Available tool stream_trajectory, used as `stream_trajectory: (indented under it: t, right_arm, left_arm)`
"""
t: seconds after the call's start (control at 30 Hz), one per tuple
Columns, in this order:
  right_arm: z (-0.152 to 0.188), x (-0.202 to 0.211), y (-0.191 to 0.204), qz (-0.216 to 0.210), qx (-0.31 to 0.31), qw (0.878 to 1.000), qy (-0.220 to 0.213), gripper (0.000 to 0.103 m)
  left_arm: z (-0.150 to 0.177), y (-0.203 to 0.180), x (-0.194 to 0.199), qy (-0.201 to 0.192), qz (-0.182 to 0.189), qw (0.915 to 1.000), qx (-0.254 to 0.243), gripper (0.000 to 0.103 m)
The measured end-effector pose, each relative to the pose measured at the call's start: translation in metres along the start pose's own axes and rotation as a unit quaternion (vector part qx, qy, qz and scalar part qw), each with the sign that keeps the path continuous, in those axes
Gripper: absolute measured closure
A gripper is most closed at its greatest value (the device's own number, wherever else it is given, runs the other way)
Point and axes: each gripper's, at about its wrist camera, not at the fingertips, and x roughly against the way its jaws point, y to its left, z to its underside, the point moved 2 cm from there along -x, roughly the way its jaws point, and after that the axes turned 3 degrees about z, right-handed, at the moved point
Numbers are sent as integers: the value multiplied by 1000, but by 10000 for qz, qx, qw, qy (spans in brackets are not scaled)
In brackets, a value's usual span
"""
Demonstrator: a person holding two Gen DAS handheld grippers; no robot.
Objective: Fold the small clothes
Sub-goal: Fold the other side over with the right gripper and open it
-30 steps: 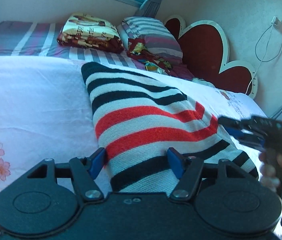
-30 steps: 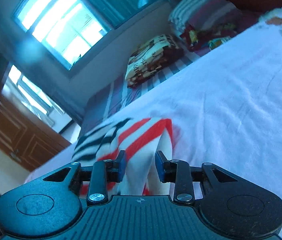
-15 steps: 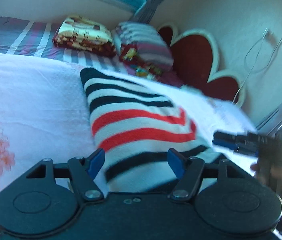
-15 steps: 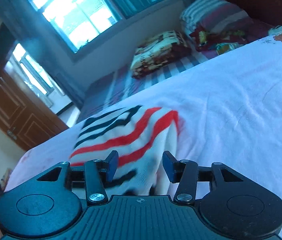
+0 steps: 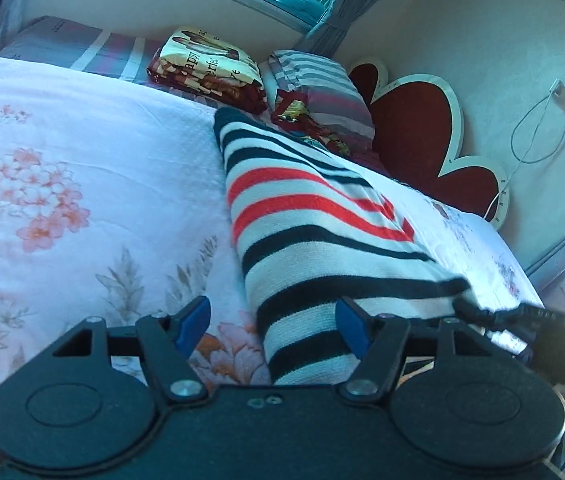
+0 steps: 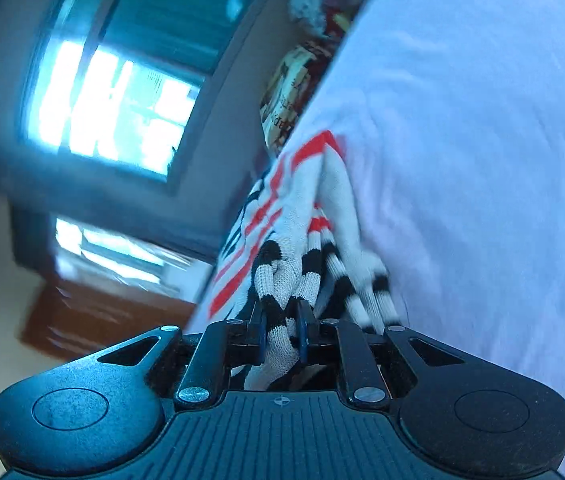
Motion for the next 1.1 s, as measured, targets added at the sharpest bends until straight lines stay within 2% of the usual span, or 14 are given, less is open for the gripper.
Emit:
stream_trajectory:
  t: [0.07,0.13,0.2,0.27,0.33,0.4,0.5,0.57,0.63,0.77,0.9,0.97,1.0,1.1]
  right_arm:
    - [7,-7,-28,217,-342,9992,66,93]
    - [6,-7,-37,6,-460,9989,23,91]
    - [3,-3,-20,211,-2,9998,-22,86]
    - [-2,7,3,550,580,9965,-256,72]
    - [-5,20,31,949,1397,9826,-771,70]
    - [-6,20,58,1154,2118,9656,-974,70]
    - [5,-4,85,1182,3168,9390,-629,97]
    - [23,-25,85,1463,3745,9150,-333,99]
    - [28,-42,74,1785,3960,9005,-180,103]
    - [15,-57,65,1682,3664,9151,55,103]
    - [-20,-45,70,1540,3384,9274,-410,101]
    - [-43,-53,68,1651,3122,9344,-461,76]
    - [-54,-58,65,1611,2966,9402,-456,58]
    - [-79,-69,58,1447,2663,9522,-389,58]
  left_arm:
    - [1,2,1,44,-44,10000,-52,36]
    - [3,4,3,60,-27,10000,-22,36]
    - [3,1,7,14,-31,9999,-124,37]
    - [0,-2,10,-77,-6,9997,-220,36]
    - [-5,-8,9,-156,72,9994,-315,36]
    - [-11,-17,0,-120,28,9987,-496,37]
    - [-12,-34,-17,-39,-129,9970,-761,39]
    - [-7,-35,-27,96,-247,9963,-814,41]
    - [-3,-31,-38,283,-395,9956,-801,40]
    - [-3,-19,-37,322,-324,9970,-628,39]
    - [-27,-26,-32,-58,-289,9964,-789,41]
    - [-43,-26,-38,-131,-277,9968,-739,41]
    - [-50,-27,-41,-166,-279,9966,-751,41]
    - [-66,-26,-56,-131,-335,9963,-780,41]
